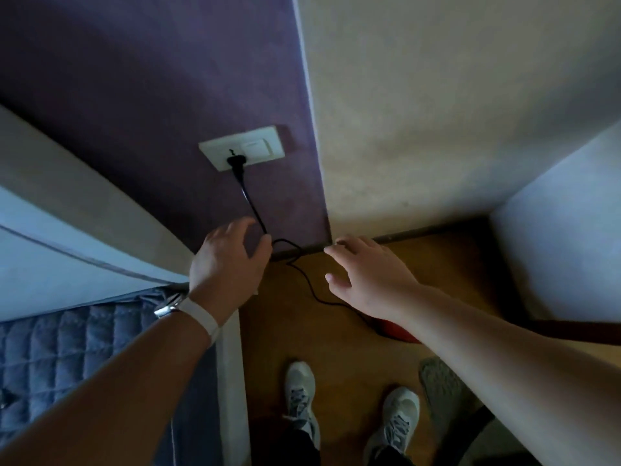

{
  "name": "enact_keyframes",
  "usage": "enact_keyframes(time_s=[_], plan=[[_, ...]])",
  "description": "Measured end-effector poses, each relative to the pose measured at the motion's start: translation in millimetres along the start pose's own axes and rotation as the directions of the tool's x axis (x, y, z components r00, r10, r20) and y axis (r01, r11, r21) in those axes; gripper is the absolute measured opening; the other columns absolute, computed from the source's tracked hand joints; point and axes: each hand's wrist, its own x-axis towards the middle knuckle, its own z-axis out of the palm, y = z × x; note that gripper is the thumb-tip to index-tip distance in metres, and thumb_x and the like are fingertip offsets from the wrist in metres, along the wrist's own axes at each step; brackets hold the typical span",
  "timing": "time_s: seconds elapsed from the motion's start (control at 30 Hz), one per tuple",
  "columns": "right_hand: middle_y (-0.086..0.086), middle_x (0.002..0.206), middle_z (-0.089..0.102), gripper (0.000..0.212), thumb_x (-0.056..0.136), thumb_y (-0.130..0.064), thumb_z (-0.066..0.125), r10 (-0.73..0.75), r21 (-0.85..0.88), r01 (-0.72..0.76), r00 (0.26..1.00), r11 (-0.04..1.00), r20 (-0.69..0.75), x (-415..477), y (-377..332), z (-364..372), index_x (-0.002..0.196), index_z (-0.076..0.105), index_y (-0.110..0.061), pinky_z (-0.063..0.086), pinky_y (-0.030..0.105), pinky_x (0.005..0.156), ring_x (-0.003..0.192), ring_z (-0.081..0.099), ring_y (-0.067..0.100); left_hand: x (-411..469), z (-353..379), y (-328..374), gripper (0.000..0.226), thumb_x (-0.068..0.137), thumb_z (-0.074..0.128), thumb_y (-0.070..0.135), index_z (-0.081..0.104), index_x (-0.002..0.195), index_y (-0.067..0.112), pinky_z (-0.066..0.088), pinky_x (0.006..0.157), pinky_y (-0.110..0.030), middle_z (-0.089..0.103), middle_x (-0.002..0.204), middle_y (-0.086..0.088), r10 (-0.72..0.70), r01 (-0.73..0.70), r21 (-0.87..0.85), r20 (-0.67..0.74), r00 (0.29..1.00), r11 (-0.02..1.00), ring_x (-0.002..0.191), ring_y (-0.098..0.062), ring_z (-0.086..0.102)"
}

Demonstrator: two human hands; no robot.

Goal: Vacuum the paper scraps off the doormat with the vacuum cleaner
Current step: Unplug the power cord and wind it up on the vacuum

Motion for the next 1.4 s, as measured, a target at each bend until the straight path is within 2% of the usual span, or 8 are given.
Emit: enact_keyframes(time_s=[0.17,0.47,0.73,0.87,1.0,1.2,1.3,1.4], plan=[[0.002,0.142,0.049,0.053,0.1,-0.046,0.044,-0.004,0.021,0.006,0.996,1.0,-0.091,48,-41,11,0.146,0.041,-0.021,0.043,0.036,0.103,0.13,0.045,0.022,35,-13,3,0.042,0.093,0.056,0.049,0.05,0.129,0.028,0.053,0.09,-0.045,0.063,0.116,0.007,-0.082,0.082,-0.26,0.011,0.997,0.962,0.106,-0.018,0.06],[0.005,0.136,0.055,0.051,0.1,-0.043,0.047,0.171,0.165,-0.145,0.973,0.976,-0.157,109,-81,25,0.143,0.044,-0.015,0.05,0.036,0.093,0.12,0.055,0.023,80,-14,-14,0.023,0.092,0.057,0.047,0.054,0.099,0.025,0.048,0.066,-0.031,0.058,0.087,0.012,-0.053,0.058,-0.365,0.024,0.998,0.929,0.081,-0.009,0.058],[-0.002,0.077,0.059,0.02,0.106,-0.032,0.036,0.219,0.353,-0.177,0.972,0.919,-0.083,132,-92,33,0.093,0.048,-0.022,0.037,0.029,0.053,0.058,0.053,0.011,95,-6,-27,0.033,0.1,0.05,0.038,0.047,0.073,0.019,0.033,0.052,-0.029,0.053,0.069,0.001,0.041,-0.011,-0.422,0.062,0.997,0.906,0.063,-0.014,0.051],[0.004,0.071,0.062,0.025,0.106,-0.037,0.032,0.213,0.416,-0.168,0.975,0.894,-0.065,120,-89,41,0.099,0.049,-0.02,0.042,0.034,0.051,0.057,0.057,0.019,84,0,-29,0.033,0.101,0.05,0.034,0.045,0.071,0.019,0.033,0.052,-0.028,0.051,0.069,0.003,0.059,-0.049,-0.47,0.007,0.998,0.881,0.061,-0.009,0.048],[0.002,0.071,0.062,0.027,0.106,-0.035,0.034,0.136,0.364,-0.13,0.991,0.922,0.009,92,-77,56,0.113,0.053,-0.017,0.042,0.038,0.051,0.056,0.057,0.018,56,10,-34,0.027,0.1,0.052,0.03,0.051,0.075,0.02,0.043,0.055,-0.027,0.06,0.074,0.001,0.179,-0.12,-0.403,0.111,0.978,0.907,0.065,-0.013,0.057],[0.003,0.078,0.067,0.026,0.104,-0.034,0.041,0.242,0.481,-0.255,0.966,0.839,0.089,72,-54,78,0.107,0.06,-0.017,0.047,0.039,0.054,0.057,0.058,0.011,49,12,-22,0.028,0.106,0.041,0.02,0.051,0.082,0.012,0.058,0.08,-0.047,0.062,0.06,-0.001,0.078,0.172,-0.82,0.254,0.964,0.546,0.067,-0.028,0.067],[-0.001,0.071,0.059,0.023,0.102,-0.03,0.047,0.227,0.445,-0.272,0.962,0.853,0.153,65,-35,84,0.091,0.062,-0.016,0.037,0.024,0.045,0.05,0.052,0.006,53,12,-25,0.032,0.106,0.038,0.02,0.044,0.075,0.015,0.054,0.072,-0.046,0.046,0.053,0.005,0.198,0.037,-0.771,0.209,0.958,0.635,0.053,-0.016,0.049],[0.001,0.091,0.062,0.021,0.097,-0.028,0.054,0.224,0.365,-0.263,0.964,0.893,0.146,57,-14,80,0.086,0.063,-0.013,0.047,0.029,0.062,0.069,0.056,0.01,55,12,-35,0.033,0.105,0.041,0.023,0.045,0.072,0.02,0.054,0.065,-0.046,0.045,0.052,0.007,0.267,-0.058,-0.623,0.247,0.931,0.78,0.051,-0.009,0.046]])
